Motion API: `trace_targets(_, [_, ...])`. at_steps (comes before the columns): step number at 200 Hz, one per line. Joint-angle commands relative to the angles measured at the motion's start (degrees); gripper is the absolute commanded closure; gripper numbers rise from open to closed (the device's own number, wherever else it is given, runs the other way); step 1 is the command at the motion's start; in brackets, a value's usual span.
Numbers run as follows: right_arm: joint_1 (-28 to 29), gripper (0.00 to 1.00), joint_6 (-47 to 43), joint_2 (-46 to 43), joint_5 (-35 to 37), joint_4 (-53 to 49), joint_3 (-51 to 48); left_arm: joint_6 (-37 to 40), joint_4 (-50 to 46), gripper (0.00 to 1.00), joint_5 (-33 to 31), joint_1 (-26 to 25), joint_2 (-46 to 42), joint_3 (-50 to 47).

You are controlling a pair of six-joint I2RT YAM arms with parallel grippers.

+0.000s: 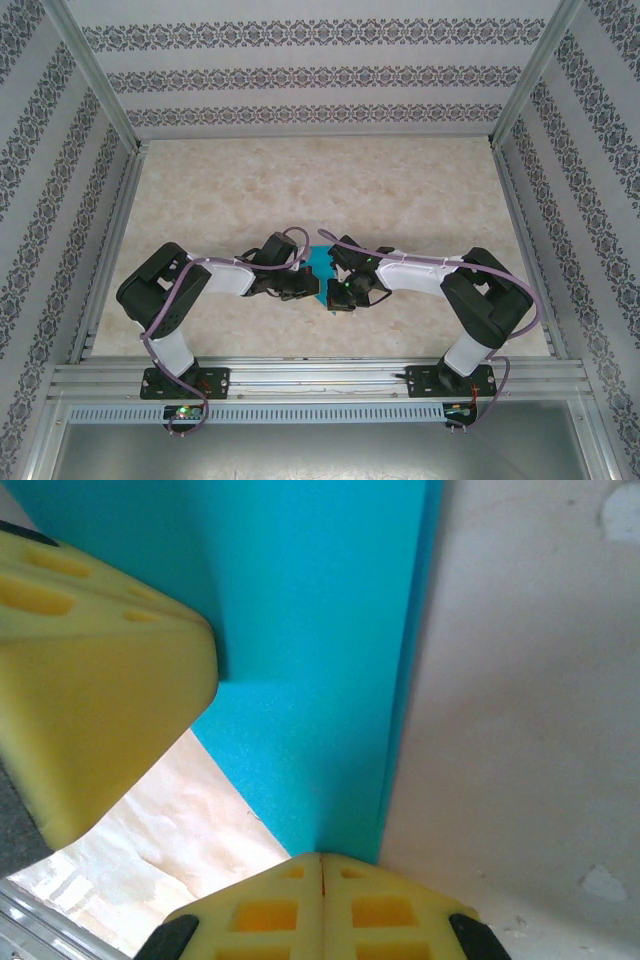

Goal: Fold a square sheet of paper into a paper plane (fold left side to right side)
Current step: Third fold the triangle at the center of the table.

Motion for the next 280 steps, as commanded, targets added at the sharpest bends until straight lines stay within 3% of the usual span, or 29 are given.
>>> trace_targets(1, [0.0,1.0,-0.81,3.41,9.57,-8.98,-2.13,-0.6,-3.55,0.96,-3.32,0.01,1.57,0.03])
trace_targets(52, [0.32,1.0,-1.03,3.86,9.43,-9.65,-1.82,1.53,-5.46,0.96,-4.19,3.89,1.5,-0.37])
trace_targets(148, [0.37,1.0,-0.55,3.94,9.17,-9.12,-1.72,10.69,-9.89,0.96,-3.23,17.82,-1.93,-0.03])
trace_targets(182, [0.36,1.0,-0.13,3.86,8.74,-8.01,-1.52,12.57,-12.25,0.96,-1.39,17.54,-8.15,0.84])
trace_targets(209, [0.35,1.0,0.06,3.77,8.55,-7.4,-1.58,13.1,-12.64,0.95,1.85,14.27,-11.88,0.42])
trace_targets(252, [0.31,1.0,0.41,3.6,8.73,-6.9,-1.95,9.37,-8.78,0.96,3.82,6.7,-10.02,-0.35])
trace_targets(280, [0.28,1.0,0.1,4.11,8.49,-6.88,-1.43,8.41,-6.59,0.96,4.15,4.79,-6.76,0.32])
